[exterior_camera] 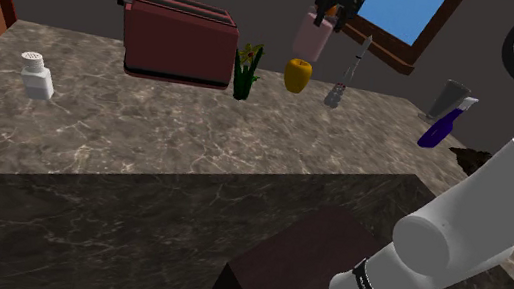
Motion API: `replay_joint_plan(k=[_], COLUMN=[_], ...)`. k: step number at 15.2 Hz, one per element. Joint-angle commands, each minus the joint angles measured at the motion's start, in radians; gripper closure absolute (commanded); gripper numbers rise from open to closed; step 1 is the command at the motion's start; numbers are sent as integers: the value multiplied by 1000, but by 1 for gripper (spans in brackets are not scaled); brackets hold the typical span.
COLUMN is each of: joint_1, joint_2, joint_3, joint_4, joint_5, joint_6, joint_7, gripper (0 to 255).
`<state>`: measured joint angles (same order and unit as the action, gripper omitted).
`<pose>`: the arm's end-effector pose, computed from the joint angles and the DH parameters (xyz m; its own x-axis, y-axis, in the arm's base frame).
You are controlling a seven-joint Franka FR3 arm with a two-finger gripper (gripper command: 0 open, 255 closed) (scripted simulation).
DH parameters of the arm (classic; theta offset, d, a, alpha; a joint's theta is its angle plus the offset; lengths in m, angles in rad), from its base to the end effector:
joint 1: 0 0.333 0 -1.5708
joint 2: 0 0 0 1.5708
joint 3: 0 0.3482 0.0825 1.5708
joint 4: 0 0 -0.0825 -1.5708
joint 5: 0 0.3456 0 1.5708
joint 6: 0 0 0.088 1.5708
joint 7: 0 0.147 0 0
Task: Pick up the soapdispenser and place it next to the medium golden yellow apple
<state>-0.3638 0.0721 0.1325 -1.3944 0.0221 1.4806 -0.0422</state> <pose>0.5182 -0.1218 0.6470 0.9823 -0.1865 0.0161 -0.1859 -0.9821 -0.0308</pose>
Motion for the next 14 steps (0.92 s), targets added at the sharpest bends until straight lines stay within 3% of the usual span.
replay_joint_plan(k=[1,14], joint_1=[-1,-3], joint_2=[-14,-59], joint_3=[0,-2], joint_4=[-47,-280], joint_5=[2,8], joint_6=[34,223], joint_7=[-2,-11], gripper=[255,255])
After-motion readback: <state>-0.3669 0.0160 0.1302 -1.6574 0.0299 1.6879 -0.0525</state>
